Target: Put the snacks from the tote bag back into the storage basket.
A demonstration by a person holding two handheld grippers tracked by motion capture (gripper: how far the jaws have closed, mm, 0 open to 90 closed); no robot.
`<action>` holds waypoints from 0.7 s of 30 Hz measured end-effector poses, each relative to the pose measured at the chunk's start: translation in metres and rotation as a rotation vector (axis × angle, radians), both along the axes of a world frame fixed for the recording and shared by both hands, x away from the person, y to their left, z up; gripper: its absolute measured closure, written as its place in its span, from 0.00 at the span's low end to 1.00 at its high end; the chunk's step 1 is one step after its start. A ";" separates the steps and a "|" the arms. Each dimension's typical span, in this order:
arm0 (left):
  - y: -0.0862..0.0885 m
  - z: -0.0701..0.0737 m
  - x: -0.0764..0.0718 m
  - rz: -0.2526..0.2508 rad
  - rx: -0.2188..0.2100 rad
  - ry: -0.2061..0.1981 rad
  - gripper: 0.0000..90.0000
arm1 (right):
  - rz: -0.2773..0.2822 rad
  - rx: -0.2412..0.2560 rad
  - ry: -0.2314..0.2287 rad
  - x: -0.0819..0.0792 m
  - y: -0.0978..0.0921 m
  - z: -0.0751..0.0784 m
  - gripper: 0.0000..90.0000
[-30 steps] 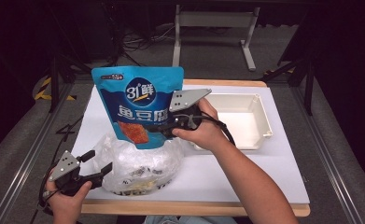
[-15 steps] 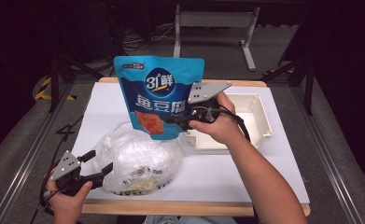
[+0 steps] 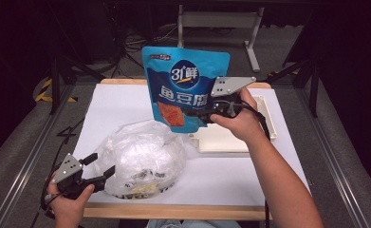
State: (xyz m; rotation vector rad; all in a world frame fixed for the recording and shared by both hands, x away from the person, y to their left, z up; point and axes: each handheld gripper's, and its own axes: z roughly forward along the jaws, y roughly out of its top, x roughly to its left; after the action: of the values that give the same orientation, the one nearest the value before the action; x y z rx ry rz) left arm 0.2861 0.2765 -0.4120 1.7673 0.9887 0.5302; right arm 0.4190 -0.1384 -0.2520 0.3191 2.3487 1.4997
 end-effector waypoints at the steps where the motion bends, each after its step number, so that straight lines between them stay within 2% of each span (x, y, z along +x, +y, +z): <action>1: 0.000 0.000 0.000 0.000 0.000 0.000 0.24 | -0.005 -0.001 -0.002 0.001 -0.003 0.001 0.60; 6: 0.000 0.001 0.000 0.002 0.002 0.001 0.24 | -0.027 0.006 0.003 0.007 -0.016 0.001 0.60; 10: 0.000 0.000 0.000 0.002 -0.001 -0.001 0.24 | -0.071 0.004 0.004 0.015 -0.032 0.001 0.60; 21: 0.000 0.000 0.000 0.003 0.001 -0.001 0.24 | -0.146 0.002 -0.010 0.025 -0.058 -0.001 0.60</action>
State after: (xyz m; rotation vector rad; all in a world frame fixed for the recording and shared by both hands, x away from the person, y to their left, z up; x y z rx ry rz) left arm 0.2860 0.2763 -0.4117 1.7665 0.9907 0.5335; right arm 0.4438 -0.1963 -0.2534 0.4719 2.2634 1.4317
